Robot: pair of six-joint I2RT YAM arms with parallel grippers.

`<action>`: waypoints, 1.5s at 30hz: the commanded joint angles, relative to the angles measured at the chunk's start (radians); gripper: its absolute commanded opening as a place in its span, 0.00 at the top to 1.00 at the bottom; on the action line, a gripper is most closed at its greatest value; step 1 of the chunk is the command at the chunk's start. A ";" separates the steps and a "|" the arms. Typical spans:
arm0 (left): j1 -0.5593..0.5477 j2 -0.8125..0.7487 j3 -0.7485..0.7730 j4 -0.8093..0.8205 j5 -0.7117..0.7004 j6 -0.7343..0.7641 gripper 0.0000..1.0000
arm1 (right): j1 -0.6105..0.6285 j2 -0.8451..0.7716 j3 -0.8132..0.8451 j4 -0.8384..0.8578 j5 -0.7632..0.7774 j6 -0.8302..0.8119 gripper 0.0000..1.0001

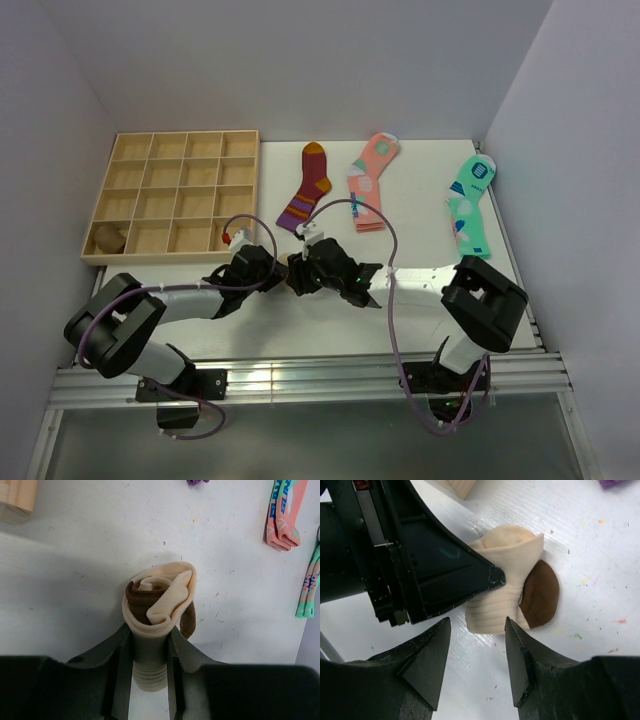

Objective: Roll the socks
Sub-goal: Roll the sock at the center of the board.

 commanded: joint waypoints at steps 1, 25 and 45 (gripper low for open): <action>-0.002 -0.010 0.006 -0.105 0.002 0.025 0.85 | 0.016 0.031 0.047 0.045 0.040 -0.053 0.45; -0.002 -0.096 -0.033 -0.073 0.025 0.022 0.38 | -0.189 0.171 -0.102 0.195 -0.318 0.191 1.00; -0.002 -0.078 -0.047 0.116 0.055 0.128 0.28 | -0.407 0.403 -0.143 0.524 -0.777 0.488 1.00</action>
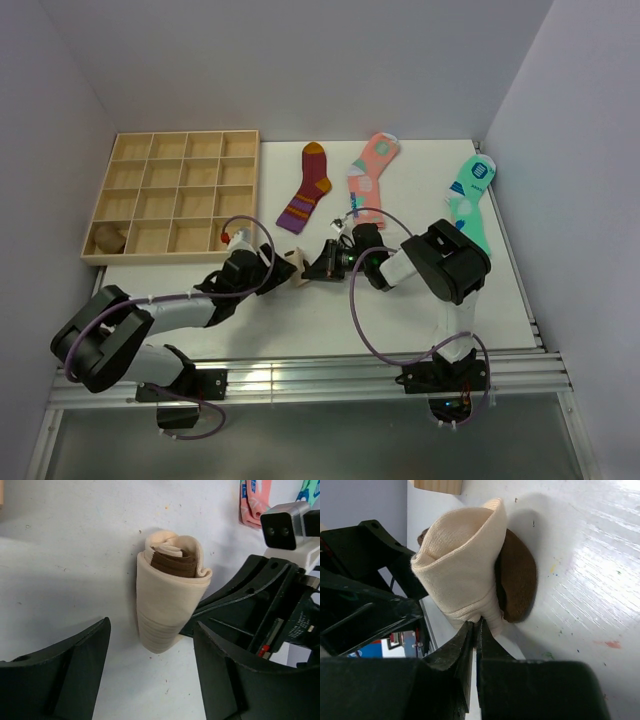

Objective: Roll the socks
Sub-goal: Roll the sock at the center of the board, then pick up the sock at the center of the board.

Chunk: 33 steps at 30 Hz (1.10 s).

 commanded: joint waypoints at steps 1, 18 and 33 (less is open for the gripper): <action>-0.005 0.041 0.045 0.037 -0.011 0.051 0.29 | -0.010 0.038 -0.026 -0.057 -0.015 0.004 1.00; 0.000 0.262 0.137 0.105 0.023 0.082 0.39 | -0.010 0.027 0.037 -0.212 -0.003 -0.072 1.00; 0.000 0.260 0.069 0.136 0.034 0.030 0.75 | 0.039 -0.208 0.049 -0.456 0.277 -0.184 0.62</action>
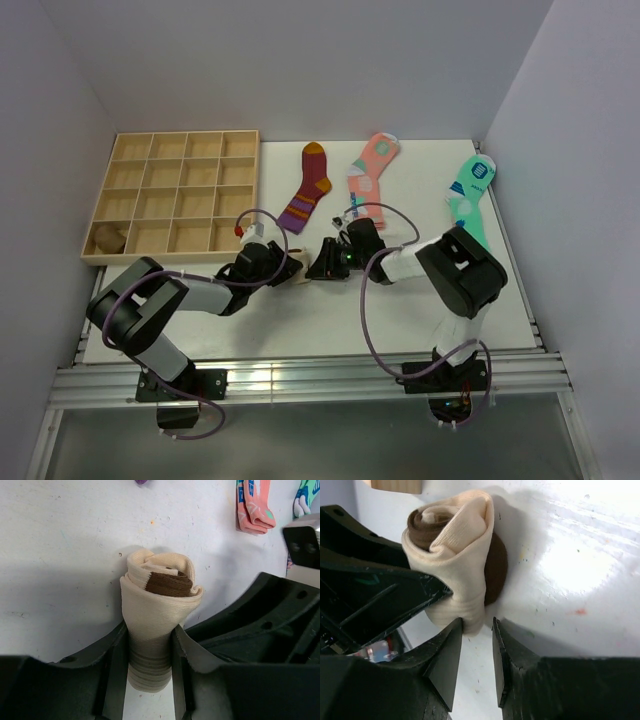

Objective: Roll the socks
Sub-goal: Pick up the sock at the center of the board.

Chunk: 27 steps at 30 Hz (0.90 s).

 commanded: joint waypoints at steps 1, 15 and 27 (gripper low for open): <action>-0.002 0.007 -0.018 -0.048 -0.003 0.005 0.75 | 0.026 -0.127 -0.008 -0.144 0.175 -0.076 0.62; -0.002 -0.018 -0.015 -0.078 -0.005 0.007 0.76 | 0.061 -0.179 0.071 -0.211 0.292 -0.093 0.85; -0.003 -0.016 -0.011 -0.084 0.000 0.005 0.76 | 0.075 -0.127 0.083 -0.151 0.255 -0.058 0.74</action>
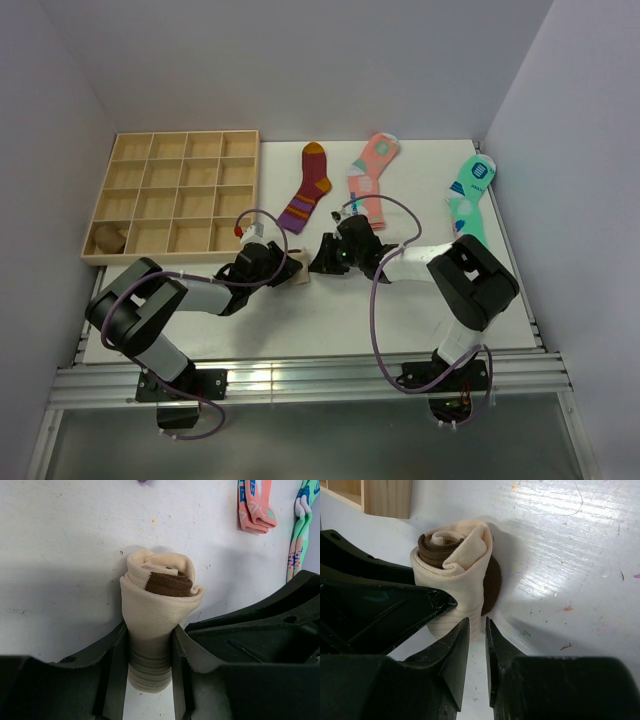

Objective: Roll the socks
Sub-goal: Pick up the sock at the center of the board.

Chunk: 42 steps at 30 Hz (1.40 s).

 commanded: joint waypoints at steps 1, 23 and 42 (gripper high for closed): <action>-0.002 -0.006 -0.010 -0.069 0.001 0.011 0.76 | 0.009 -0.005 0.038 0.043 0.003 0.009 0.73; -0.002 -0.011 -0.021 -0.050 0.020 0.015 0.75 | 0.005 0.087 0.049 0.118 -0.027 0.058 0.86; -0.001 -0.016 -0.035 0.016 0.055 0.084 0.23 | -0.018 0.181 0.032 0.126 -0.079 0.064 1.00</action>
